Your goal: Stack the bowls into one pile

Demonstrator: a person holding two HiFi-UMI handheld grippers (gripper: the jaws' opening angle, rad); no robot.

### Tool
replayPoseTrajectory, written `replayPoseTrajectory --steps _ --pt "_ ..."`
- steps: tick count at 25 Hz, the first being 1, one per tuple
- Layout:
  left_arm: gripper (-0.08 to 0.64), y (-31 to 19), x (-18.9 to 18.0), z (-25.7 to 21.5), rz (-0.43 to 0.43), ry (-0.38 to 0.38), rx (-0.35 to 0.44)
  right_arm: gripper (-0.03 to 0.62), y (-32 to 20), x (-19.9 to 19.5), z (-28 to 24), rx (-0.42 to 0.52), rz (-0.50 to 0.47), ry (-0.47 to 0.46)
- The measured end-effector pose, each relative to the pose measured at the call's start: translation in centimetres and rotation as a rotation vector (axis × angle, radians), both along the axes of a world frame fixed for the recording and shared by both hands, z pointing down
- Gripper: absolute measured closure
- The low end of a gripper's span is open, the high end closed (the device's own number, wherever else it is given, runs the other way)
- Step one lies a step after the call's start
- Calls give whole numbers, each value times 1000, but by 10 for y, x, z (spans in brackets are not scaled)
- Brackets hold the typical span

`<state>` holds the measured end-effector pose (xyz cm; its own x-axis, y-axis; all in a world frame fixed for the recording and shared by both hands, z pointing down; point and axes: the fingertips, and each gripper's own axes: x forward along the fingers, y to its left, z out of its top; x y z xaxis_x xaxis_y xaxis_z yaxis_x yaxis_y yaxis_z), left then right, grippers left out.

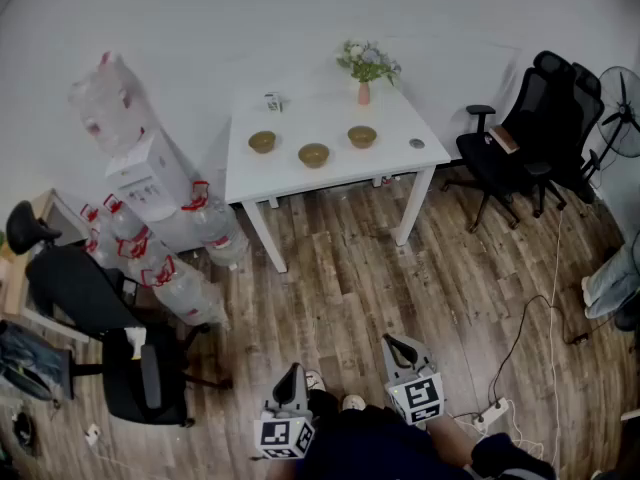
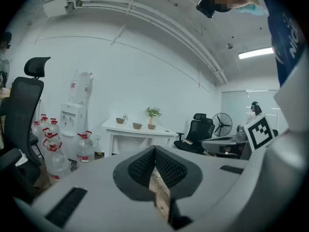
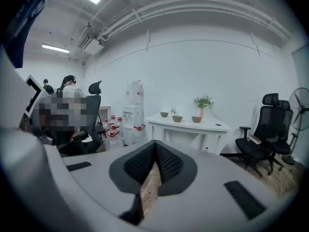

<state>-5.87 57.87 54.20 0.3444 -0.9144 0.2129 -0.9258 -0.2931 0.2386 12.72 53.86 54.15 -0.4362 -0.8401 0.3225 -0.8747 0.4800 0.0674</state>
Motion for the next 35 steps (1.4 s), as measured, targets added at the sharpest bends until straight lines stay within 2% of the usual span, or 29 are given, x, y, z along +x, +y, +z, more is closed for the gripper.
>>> replayPoseTrajectory --steps 11,18,26,35 --pt "543 -21 -16 -7 -19 -16 24 571 -8 12 -1 -2 78 -1" --pt "543 -46 -35 -9 -4 -5 39 571 -32 14 -9 53 146 -33" --pt "542 -96 -55 -24 56 14 80 569 -69 -11 -24 71 193 -16" --pt "543 -140 -98 -18 100 4 89 570 -103 -53 -29 118 238 -22"
